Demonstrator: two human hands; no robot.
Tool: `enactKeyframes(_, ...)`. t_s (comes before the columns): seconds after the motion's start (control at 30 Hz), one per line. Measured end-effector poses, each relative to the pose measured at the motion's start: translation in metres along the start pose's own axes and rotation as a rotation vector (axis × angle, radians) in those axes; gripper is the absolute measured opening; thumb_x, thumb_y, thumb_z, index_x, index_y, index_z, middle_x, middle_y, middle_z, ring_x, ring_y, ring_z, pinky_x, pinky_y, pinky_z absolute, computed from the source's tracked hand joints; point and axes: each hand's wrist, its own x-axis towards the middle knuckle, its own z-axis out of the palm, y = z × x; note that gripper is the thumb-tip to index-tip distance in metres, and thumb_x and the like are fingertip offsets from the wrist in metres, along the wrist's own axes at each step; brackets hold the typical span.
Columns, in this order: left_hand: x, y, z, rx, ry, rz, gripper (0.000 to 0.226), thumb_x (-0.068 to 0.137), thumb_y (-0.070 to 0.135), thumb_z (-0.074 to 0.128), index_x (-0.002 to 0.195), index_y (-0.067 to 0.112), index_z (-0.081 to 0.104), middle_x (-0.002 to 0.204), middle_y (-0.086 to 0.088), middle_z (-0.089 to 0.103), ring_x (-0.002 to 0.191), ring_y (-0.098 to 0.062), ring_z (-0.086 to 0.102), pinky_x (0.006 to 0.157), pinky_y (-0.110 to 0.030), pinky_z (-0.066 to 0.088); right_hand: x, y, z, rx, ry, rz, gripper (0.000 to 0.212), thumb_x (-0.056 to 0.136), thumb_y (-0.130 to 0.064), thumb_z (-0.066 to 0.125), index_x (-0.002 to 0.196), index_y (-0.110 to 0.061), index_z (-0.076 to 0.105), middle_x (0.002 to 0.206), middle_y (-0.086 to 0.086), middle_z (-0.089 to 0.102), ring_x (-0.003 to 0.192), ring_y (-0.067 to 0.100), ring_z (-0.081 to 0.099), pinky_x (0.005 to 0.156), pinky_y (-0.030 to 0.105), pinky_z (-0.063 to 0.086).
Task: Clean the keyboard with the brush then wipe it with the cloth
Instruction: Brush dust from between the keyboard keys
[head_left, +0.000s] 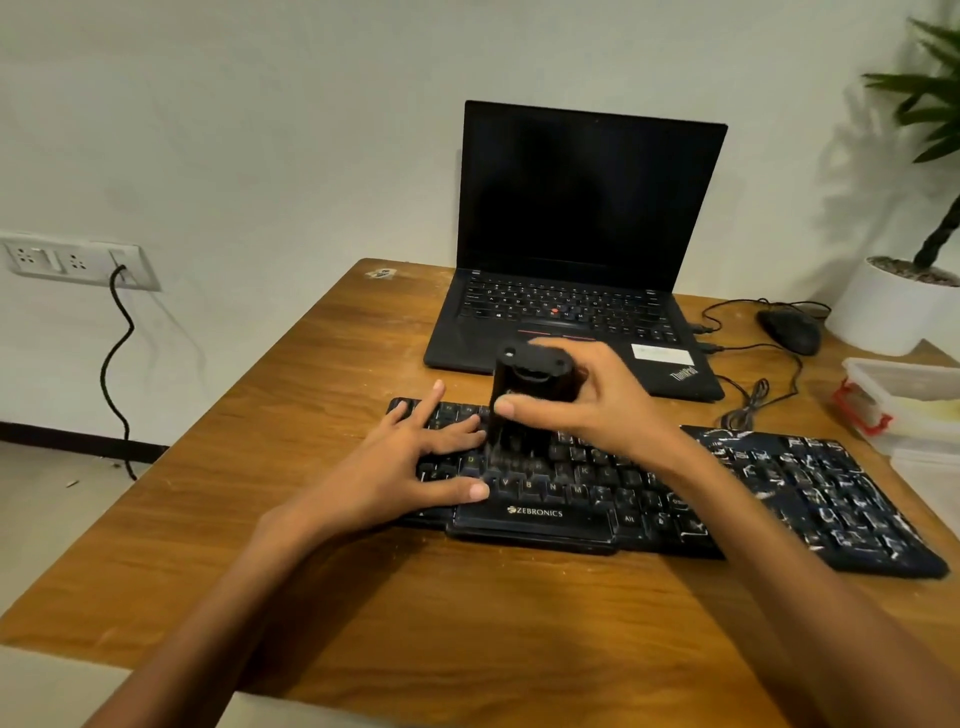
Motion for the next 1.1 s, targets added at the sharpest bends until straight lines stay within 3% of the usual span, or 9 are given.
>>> enactKeyframes(0.07, 0.001, -0.003, 0.0, 0.001, 0.006, -0.011, 0.065, 0.07, 0.063, 0.051, 0.13, 0.052, 0.028, 0.134, 0.028, -0.023, 0.137, -0.012, -0.017, 0.113, -0.047, 0.006, 0.0, 0.001, 0.006, 0.03, -0.057, 0.012, 0.017, 0.075, -0.021, 0.073, 0.088, -0.026, 0.063, 0.077, -0.01, 0.064, 0.076, 0.005, 0.061, 0.067, 0.018, 0.048)
enactKeyframes(0.2, 0.001, -0.003, 0.001, 0.024, 0.009, -0.006, 0.064, 0.076, 0.056, 0.055, 0.135, 0.046, 0.031, 0.127, 0.035, -0.019, 0.135, -0.01, -0.019, 0.114, -0.043, 0.003, 0.005, 0.001, 0.006, -0.049, 0.084, -0.019, 0.019, 0.075, -0.026, 0.074, 0.09, -0.025, 0.063, 0.081, -0.008, 0.065, 0.078, 0.004, 0.061, 0.07, 0.019, 0.048)
enactKeyframes(0.3, 0.004, -0.008, 0.003, 0.031, 0.029, -0.044, 0.067, 0.07, 0.062, 0.053, 0.133, 0.045, 0.037, 0.142, 0.019, -0.022, 0.141, -0.022, -0.011, 0.113, -0.047, 0.009, 0.004, -0.004, 0.018, 0.026, -0.04, -0.01, 0.018, 0.076, -0.021, 0.073, 0.091, -0.023, 0.063, 0.084, -0.002, 0.066, 0.08, 0.01, 0.063, 0.07, 0.027, 0.051)
enactKeyframes(0.37, 0.005, -0.009, 0.004, 0.039, 0.014, -0.068, 0.076, 0.066, 0.066, 0.052, 0.136, 0.047, 0.03, 0.148, 0.014, -0.021, 0.142, -0.022, -0.01, 0.113, -0.048, 0.01, 0.005, 0.0, 0.021, -0.041, 0.044, -0.016, 0.016, 0.076, -0.023, 0.073, 0.089, -0.02, 0.063, 0.08, -0.003, 0.065, 0.077, 0.011, 0.062, 0.069, 0.03, 0.05)
enactKeyframes(0.6, 0.004, -0.006, 0.002, 0.028, -0.003, -0.08, 0.08, 0.061, 0.068, 0.049, 0.136, 0.052, 0.025, 0.15, 0.013, -0.02, 0.142, -0.021, -0.01, 0.112, -0.051, 0.01, -0.017, 0.006, -0.021, -0.042, 0.037, 0.125, 0.031, 0.067, -0.035, 0.071, 0.092, -0.019, 0.063, 0.086, -0.003, 0.066, 0.08, 0.004, 0.062, 0.07, 0.016, 0.048)
enactKeyframes(0.73, 0.001, -0.002, 0.001, 0.049, 0.008, -0.033, 0.076, 0.068, 0.063, 0.053, 0.137, 0.048, 0.025, 0.146, 0.021, -0.022, 0.14, -0.016, -0.011, 0.113, -0.046, 0.008, -0.01, 0.005, -0.028, -0.097, 0.144, 0.058, 0.023, 0.069, -0.035, 0.068, 0.089, -0.026, 0.061, 0.082, -0.011, 0.063, 0.077, -0.005, 0.059, 0.068, 0.009, 0.045)
enactKeyframes(0.83, 0.003, 0.004, -0.004, 0.087, 0.048, 0.034, 0.076, 0.075, 0.054, 0.059, 0.14, 0.039, 0.022, 0.12, 0.041, -0.021, 0.126, 0.004, -0.013, 0.113, -0.034, 0.004, -0.003, -0.004, -0.019, 0.036, 0.152, 0.033, 0.028, 0.07, -0.033, 0.072, 0.092, -0.018, 0.062, 0.083, -0.003, 0.064, 0.08, 0.004, 0.061, 0.072, 0.018, 0.049)
enactKeyframes(1.0, 0.011, -0.004, -0.004, 0.105, 0.019, -0.076, 0.096, 0.055, 0.075, 0.043, 0.142, 0.041, 0.018, 0.147, 0.014, -0.015, 0.141, -0.02, -0.007, 0.113, -0.043, 0.007, 0.002, 0.002, 0.001, -0.044, -0.012, 0.021, 0.026, 0.078, -0.027, 0.071, 0.1, -0.016, 0.063, 0.094, 0.003, 0.068, 0.087, 0.018, 0.064, 0.079, 0.038, 0.053)
enactKeyframes(1.1, 0.013, -0.007, -0.002, 0.092, -0.009, -0.109, 0.098, 0.051, 0.079, 0.042, 0.141, 0.046, 0.017, 0.15, 0.012, -0.016, 0.142, -0.025, -0.007, 0.112, -0.051, 0.009, -0.003, 0.005, -0.023, -0.114, -0.082, 0.138, 0.024, 0.076, -0.03, 0.07, 0.098, -0.027, 0.061, 0.093, -0.004, 0.068, 0.078, 0.006, 0.065, 0.063, 0.018, 0.051)
